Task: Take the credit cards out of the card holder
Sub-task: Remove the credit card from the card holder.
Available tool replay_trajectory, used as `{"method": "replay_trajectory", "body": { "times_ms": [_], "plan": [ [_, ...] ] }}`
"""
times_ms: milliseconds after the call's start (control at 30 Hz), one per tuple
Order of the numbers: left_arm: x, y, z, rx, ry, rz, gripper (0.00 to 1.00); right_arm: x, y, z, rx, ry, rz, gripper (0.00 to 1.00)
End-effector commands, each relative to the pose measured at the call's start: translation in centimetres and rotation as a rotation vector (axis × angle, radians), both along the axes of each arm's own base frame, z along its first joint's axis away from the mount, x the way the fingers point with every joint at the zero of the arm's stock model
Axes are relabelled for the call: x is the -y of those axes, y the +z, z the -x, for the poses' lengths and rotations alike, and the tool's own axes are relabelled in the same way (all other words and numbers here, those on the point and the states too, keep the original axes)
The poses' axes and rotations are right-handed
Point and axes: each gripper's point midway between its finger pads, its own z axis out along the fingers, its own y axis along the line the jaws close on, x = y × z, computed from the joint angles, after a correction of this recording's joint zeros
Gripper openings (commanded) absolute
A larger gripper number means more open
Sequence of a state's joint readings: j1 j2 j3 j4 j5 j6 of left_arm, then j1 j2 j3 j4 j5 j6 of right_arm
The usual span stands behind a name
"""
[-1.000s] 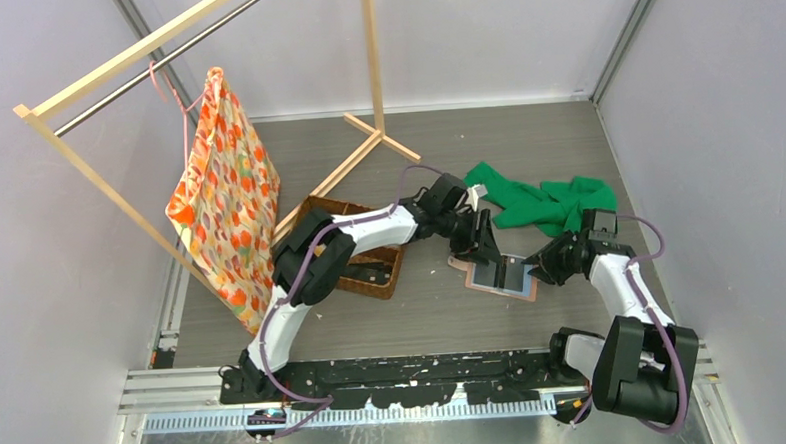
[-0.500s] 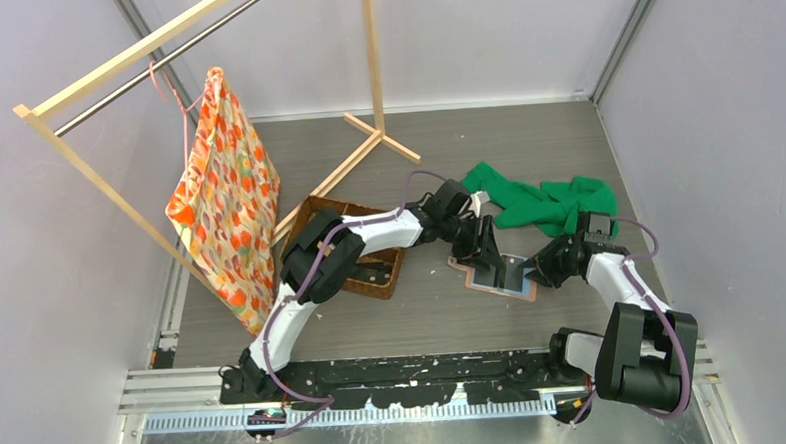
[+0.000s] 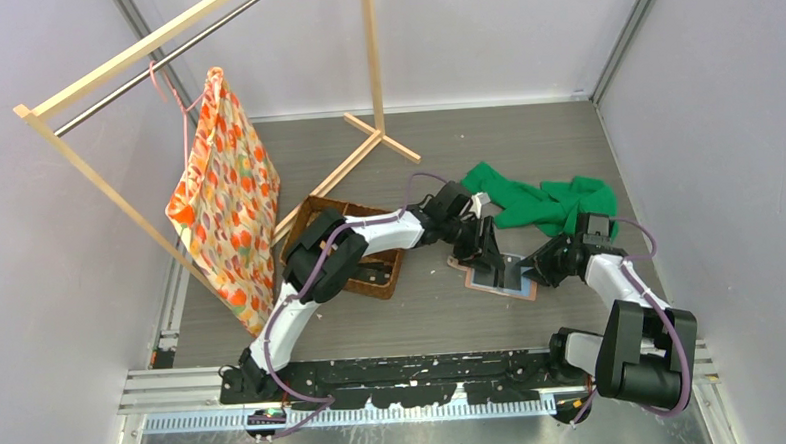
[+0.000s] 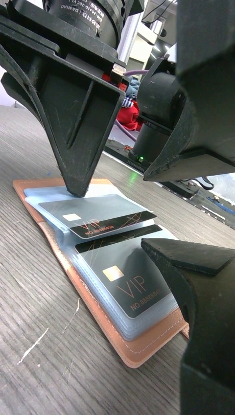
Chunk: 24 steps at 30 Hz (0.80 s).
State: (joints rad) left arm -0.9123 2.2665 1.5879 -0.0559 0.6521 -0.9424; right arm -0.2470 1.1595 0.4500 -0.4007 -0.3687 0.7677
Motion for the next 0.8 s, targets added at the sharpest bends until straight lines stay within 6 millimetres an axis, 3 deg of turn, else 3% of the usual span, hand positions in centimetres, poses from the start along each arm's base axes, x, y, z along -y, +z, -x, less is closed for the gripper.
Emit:
{"method": "replay_trajectory", "body": {
  "times_ms": [0,633,767],
  "plan": [
    [1.2,1.8,-0.4,0.028,-0.009,0.066,0.47,0.1,-1.0,0.8,-0.038,-0.005,0.017,0.34],
    [1.4,0.5,-0.2,0.0,-0.005,0.058,0.45,-0.7,-1.4,1.2,-0.048,-0.014,-0.013,0.34],
    [1.7,0.4,-0.1,-0.009,-0.01,0.073,0.39,-0.7,-1.4,1.1,-0.046,-0.011,-0.011,0.34]
  ]
}}
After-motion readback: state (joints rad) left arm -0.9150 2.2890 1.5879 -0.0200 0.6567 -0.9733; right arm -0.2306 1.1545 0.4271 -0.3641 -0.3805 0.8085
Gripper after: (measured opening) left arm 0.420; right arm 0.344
